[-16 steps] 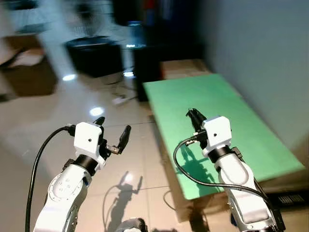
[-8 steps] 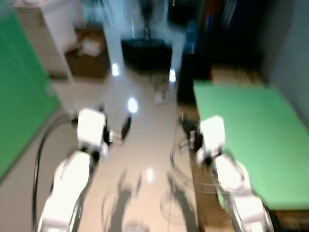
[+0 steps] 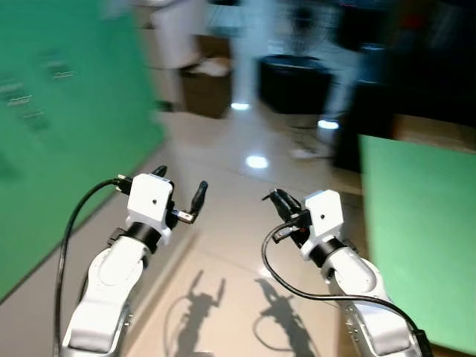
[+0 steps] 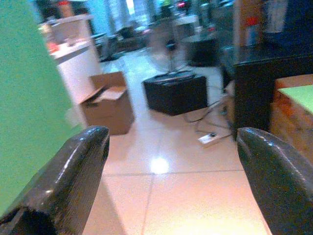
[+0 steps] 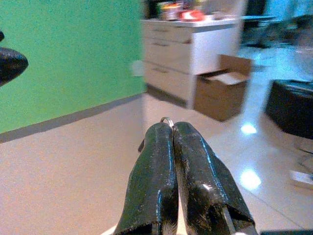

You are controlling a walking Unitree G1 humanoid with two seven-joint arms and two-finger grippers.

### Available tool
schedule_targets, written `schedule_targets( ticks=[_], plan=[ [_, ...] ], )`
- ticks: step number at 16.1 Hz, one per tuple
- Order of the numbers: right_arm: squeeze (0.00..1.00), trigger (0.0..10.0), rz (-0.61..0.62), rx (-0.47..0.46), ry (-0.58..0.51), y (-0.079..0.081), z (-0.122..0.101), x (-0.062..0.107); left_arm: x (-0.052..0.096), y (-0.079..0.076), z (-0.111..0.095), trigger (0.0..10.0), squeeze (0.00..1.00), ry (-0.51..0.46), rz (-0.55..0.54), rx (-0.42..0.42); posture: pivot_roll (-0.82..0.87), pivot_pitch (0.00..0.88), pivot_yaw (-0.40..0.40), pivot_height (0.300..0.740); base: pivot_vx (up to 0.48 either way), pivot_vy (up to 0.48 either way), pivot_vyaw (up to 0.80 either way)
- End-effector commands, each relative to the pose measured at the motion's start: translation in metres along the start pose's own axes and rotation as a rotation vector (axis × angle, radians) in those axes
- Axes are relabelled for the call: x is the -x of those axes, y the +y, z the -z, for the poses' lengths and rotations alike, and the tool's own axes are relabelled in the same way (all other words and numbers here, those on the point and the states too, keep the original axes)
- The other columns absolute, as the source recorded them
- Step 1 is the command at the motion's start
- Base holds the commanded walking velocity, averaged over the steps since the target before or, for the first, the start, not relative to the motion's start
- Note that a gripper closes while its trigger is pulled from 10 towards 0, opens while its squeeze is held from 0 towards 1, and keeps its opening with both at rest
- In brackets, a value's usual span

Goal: Hang keys on a hook

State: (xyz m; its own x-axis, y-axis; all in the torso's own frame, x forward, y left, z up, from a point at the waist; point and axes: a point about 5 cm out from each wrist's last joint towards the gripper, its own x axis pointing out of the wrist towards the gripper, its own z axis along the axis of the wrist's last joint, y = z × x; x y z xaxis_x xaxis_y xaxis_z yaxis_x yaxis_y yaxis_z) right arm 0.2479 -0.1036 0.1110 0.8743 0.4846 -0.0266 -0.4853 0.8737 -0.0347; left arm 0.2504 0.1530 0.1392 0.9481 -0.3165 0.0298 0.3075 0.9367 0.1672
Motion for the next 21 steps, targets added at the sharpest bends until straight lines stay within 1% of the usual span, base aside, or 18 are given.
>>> schedule_targets(
  ticks=[1,2,5,7,9,12,15,21],
  plan=[
    [0.00,10.0,0.007,-0.009,0.014,-0.006,0.002,0.001,0.000,0.000,-0.001,10.0,0.00,-0.007,-0.021,0.004,0.04,0.000,0.035,0.740,0.000,0.000,0.80],
    [0.00,10.0,0.007,-0.010,0.015,-0.006,0.002,0.001,0.000,0.000,-0.001,10.0,0.00,-0.007,-0.029,0.009,0.04,0.000,0.033,0.740,0.000,0.000,0.80],
    [0.00,10.0,-0.036,-0.007,0.025,-0.007,0.003,-0.003,-0.002,0.001,-0.002,10.0,0.00,-0.017,-0.053,-0.014,0.06,0.000,0.003,0.740,0.000,0.000,0.80],
    [0.00,10.0,-0.048,-0.003,0.024,-0.007,0.003,-0.005,-0.002,0.003,-0.003,10.0,0.00,-0.025,-0.083,-0.033,0.06,0.000,-0.004,0.740,0.000,0.000,0.80],
    [0.00,10.0,-0.036,0.004,0.025,-0.009,0.003,-0.010,-0.004,0.007,-0.001,10.0,0.00,-0.003,-0.127,-0.052,0.07,0.000,-0.006,0.740,0.000,0.000,0.80],
    [0.00,10.0,-0.018,0.000,0.024,-0.009,0.003,-0.016,-0.006,0.012,0.000,10.0,0.00,0.001,-0.173,-0.055,0.07,0.000,-0.010,0.740,0.000,-0.405,0.80],
    [0.00,10.0,-0.019,0.001,0.017,-0.008,0.002,-0.018,-0.007,0.011,0.000,10.0,0.00,-0.003,-0.176,-0.060,0.07,0.000,-0.009,0.740,0.000,-0.480,0.80],
    [0.00,10.0,-0.005,0.008,0.012,-0.010,0.002,-0.020,-0.010,0.012,0.000,10.0,0.00,-0.010,-0.184,-0.064,0.06,0.000,-0.004,0.740,0.000,-0.480,0.80]
  ],
)
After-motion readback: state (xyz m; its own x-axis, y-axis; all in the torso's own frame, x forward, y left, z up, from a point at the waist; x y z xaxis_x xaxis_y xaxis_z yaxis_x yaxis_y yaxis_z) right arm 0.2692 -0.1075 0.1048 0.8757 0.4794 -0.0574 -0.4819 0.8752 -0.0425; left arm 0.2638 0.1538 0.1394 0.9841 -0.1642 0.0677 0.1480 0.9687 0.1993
